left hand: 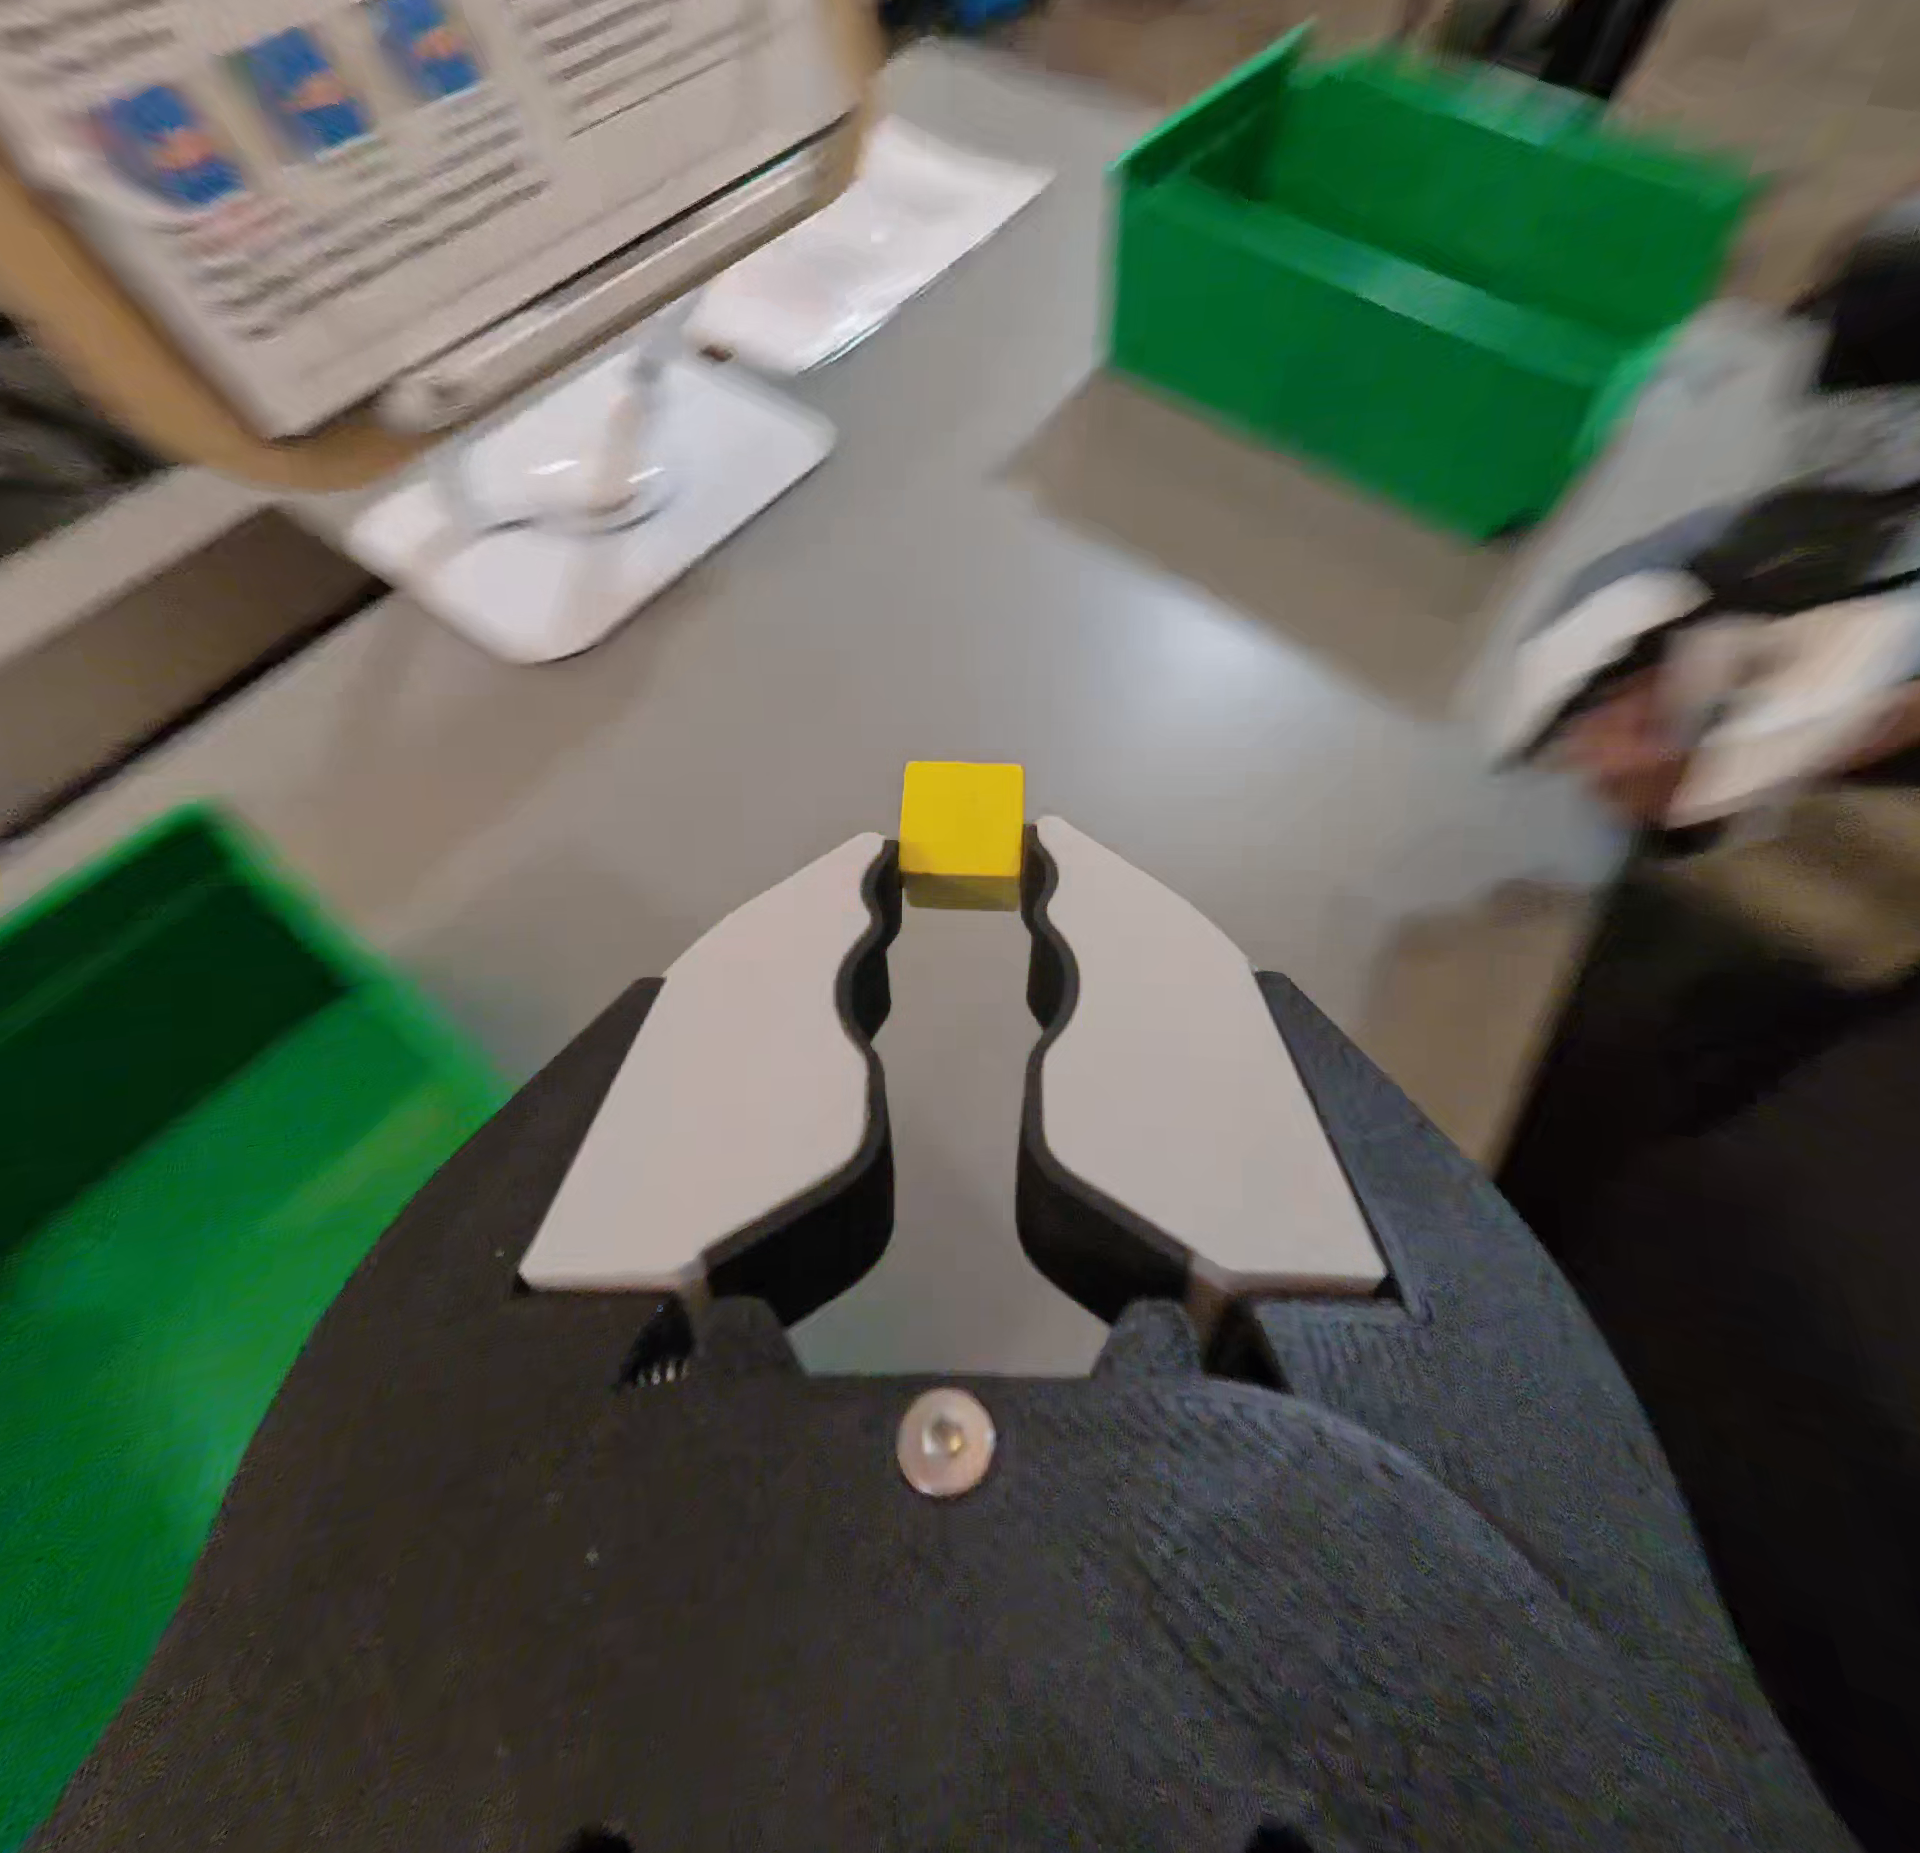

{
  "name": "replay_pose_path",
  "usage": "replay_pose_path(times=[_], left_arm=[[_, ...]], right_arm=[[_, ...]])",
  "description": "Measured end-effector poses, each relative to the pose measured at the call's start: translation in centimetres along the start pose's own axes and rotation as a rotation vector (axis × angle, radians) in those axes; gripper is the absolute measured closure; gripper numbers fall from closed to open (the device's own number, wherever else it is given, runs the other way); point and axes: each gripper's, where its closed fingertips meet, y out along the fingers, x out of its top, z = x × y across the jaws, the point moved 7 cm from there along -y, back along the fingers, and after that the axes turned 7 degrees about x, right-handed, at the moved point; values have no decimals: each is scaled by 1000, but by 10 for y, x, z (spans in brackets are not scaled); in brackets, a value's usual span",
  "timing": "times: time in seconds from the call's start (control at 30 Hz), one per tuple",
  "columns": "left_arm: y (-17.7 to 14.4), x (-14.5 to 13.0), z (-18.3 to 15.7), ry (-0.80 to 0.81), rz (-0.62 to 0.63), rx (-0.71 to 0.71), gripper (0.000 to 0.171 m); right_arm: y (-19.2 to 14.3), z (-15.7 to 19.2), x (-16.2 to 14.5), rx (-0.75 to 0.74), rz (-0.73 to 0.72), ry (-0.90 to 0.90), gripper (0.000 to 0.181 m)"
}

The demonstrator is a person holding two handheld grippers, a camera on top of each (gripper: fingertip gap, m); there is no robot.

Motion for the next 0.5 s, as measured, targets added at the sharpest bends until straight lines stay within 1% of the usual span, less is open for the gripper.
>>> replay_pose_path(times=[0.03, 0.1, 0.17, 0.23, 0.3, 0.37, 0.43, 0.5], left_arm=[[2, 1, -23, -59, -40, -87, 149], [11, -6, -64, -150, -68, -261, 149], [28, -24, -95, -223, -50, -396, 149], [47, -48, -117, -302, -21, -506, 149], [64, -71, -131, -402, 9, -582, 150], [76, -91, -139, -497, 78, -636, 150], [82, -103, -143, -515, 117, -670, 150], [89, -113, -146, -512, 155, -688, 149]], right_arm=[[0, 0, 1, -1, -9, -2, 136], [-1, 2, 2, 3, -25, -6, 133], [-1, 3, 2, 9, -26, -4, 130], [0, 2, 1, 2, -23, 15, 128], [2, -1, -4, 3, -10, 59, 127], [4, -4, -12, 24, 31, 124, 127], [8, -5, -22, 105, 102, 181, 134], [10, -7, -29, 145, 163, 215, 139]])
